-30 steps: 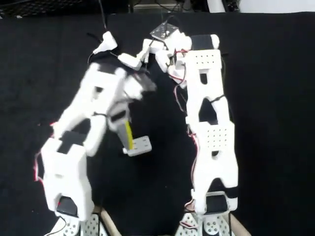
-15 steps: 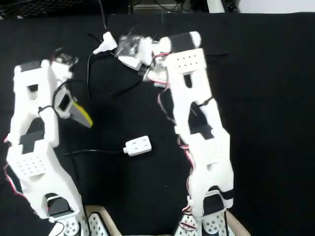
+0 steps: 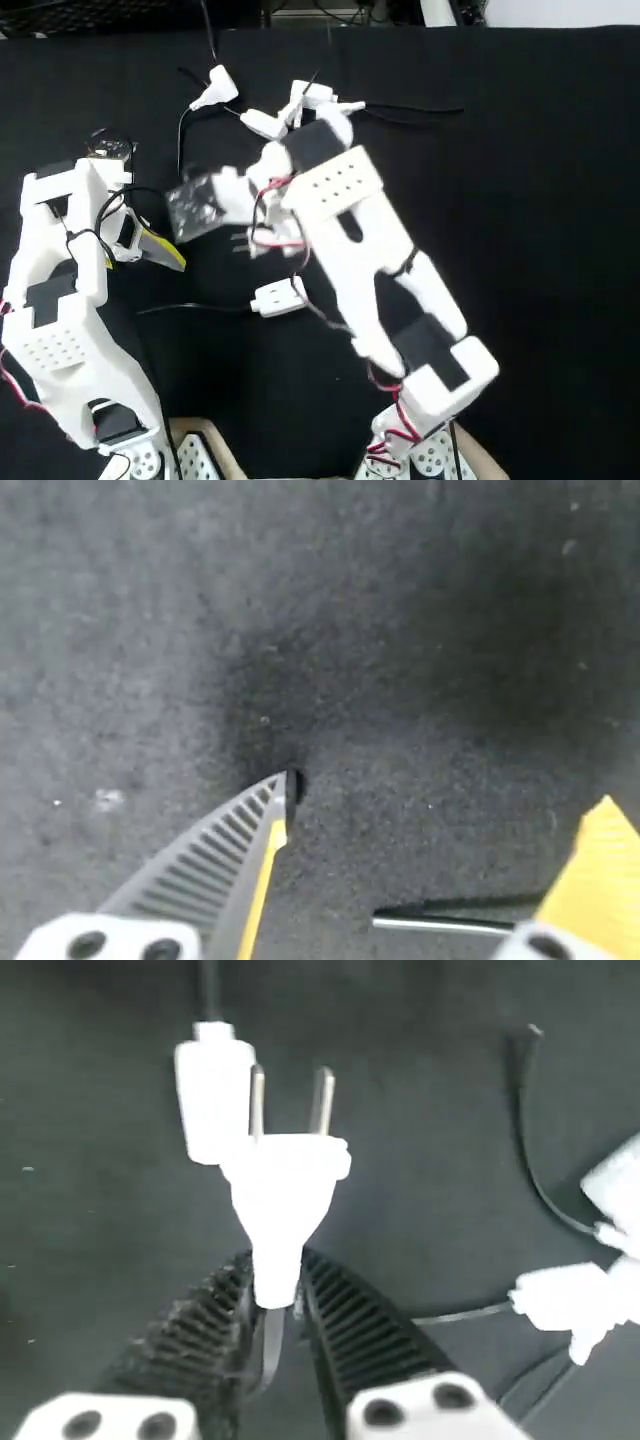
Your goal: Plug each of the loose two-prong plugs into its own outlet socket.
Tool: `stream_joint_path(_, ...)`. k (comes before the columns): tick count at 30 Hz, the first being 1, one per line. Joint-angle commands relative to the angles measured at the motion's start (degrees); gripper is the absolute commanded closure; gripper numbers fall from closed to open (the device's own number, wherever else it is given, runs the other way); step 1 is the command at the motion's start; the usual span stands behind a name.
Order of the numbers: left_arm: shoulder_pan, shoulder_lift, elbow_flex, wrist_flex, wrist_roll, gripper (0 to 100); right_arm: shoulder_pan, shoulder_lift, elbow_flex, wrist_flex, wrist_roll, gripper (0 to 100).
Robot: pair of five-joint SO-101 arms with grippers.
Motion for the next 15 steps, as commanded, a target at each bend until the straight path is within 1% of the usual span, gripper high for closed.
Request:
stream_joint_path(1, -1.1, -4.3, 1.3, -0.6, 0.7, 57, -2.2, -2.5, 1.6, 0.8, -6.1, 98.7)
stream_joint_path(4, 1.3, -12.1, 4.8, -0.5, 0.7, 57, -1.8, -0.6, 1.3, -1.8, -10.3, 98.7)
stream_joint_path(7, 5.8, -20.8, 11.8, -2.0, 0.6, 57, 0.4, 0.8, -0.9, -4.7, -12.4, 98.7)
stream_joint_path(13, 13.4, -38.8, 30.5, -12.8, 1.0, 57, 2.0, 2.3, -2.0, -3.3, -16.8, 98.7)
stream_joint_path(15, 14.6, -44.4, 34.8, -15.7, 3.7, 57, 2.1, 2.2, -0.7, -3.4, -18.6, 98.7)
